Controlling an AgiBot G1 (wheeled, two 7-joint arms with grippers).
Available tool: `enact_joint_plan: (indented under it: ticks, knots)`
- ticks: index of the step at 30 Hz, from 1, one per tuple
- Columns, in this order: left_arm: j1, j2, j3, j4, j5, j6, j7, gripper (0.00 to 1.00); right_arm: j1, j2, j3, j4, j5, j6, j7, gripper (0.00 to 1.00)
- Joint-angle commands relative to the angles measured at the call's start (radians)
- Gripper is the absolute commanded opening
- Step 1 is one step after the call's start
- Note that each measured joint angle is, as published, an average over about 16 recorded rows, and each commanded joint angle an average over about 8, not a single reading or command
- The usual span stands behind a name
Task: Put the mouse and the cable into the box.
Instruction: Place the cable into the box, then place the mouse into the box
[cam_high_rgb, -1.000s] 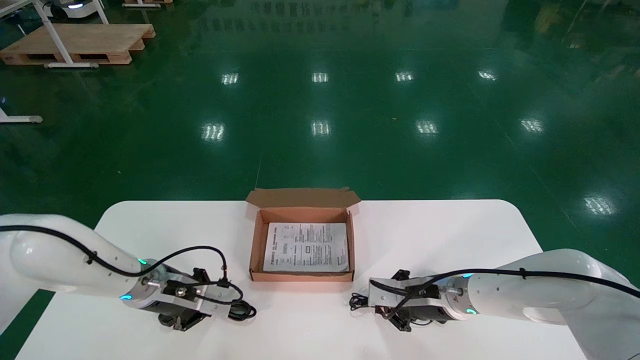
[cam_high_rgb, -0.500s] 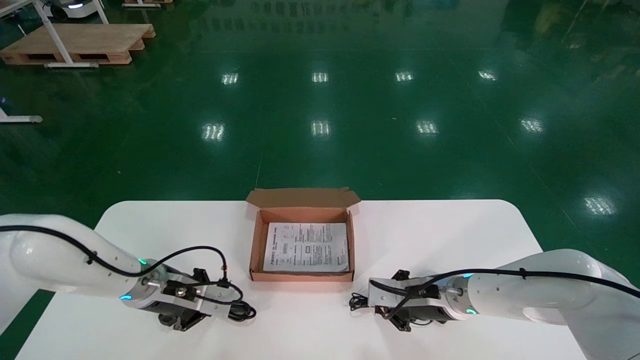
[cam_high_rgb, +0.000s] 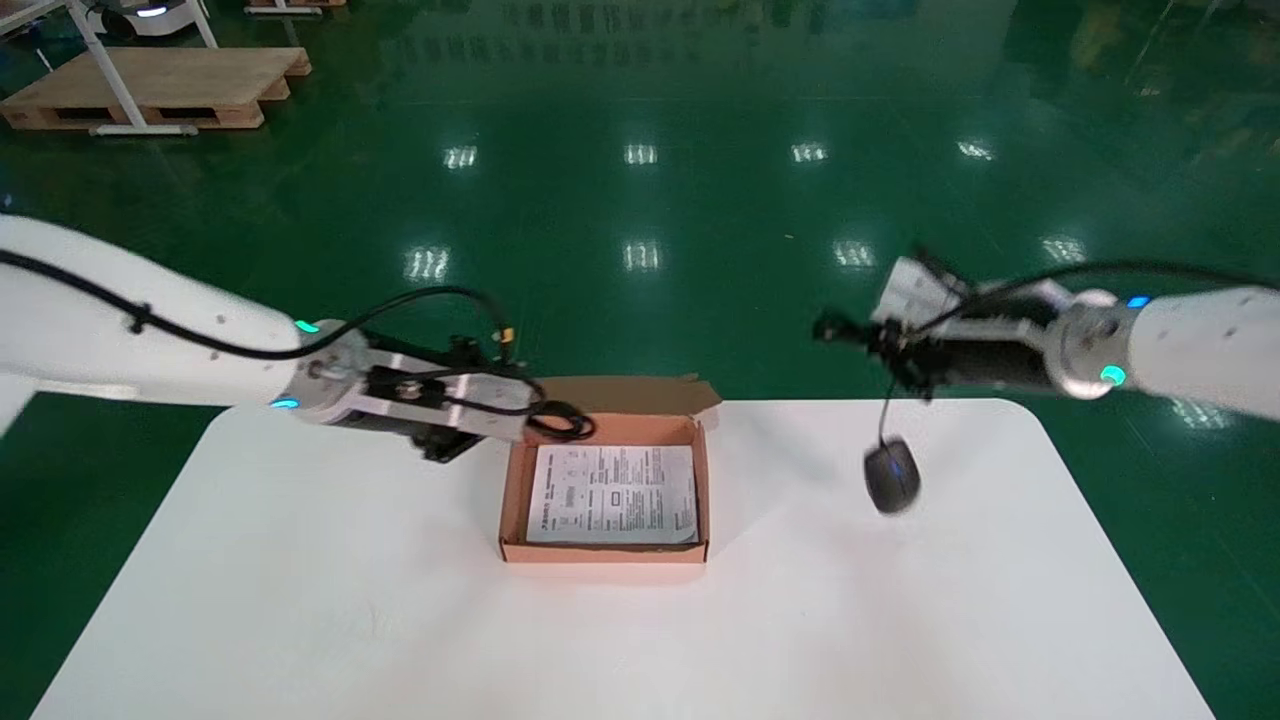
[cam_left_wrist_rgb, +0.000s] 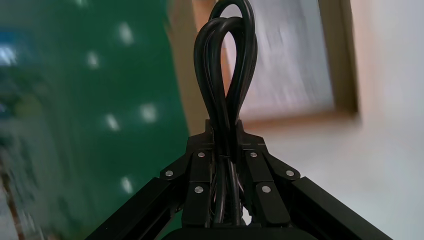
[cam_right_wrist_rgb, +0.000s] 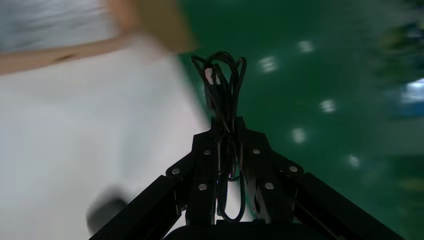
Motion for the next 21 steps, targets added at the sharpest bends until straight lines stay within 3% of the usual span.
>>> enact_joint_plan:
  ticks: [1,8,21]
  knots:
    - [-0.009,0.038,-0.020,0.012,-0.042,-0.021,0.025,0.00,0.060,0.016,0.023,-0.012,0.016,0.020,0.012,0.00]
    - [0.024,0.146,-0.033,0.141,-0.120,-0.055,0.098,0.00,0.151,0.010,0.046,-0.069,0.030,0.058,-0.001,0.00]
    - [0.035,0.138,-0.010,0.122,-0.101,-0.091,0.117,0.00,0.154,0.009,0.046,-0.076,0.031,0.058,-0.004,0.00]
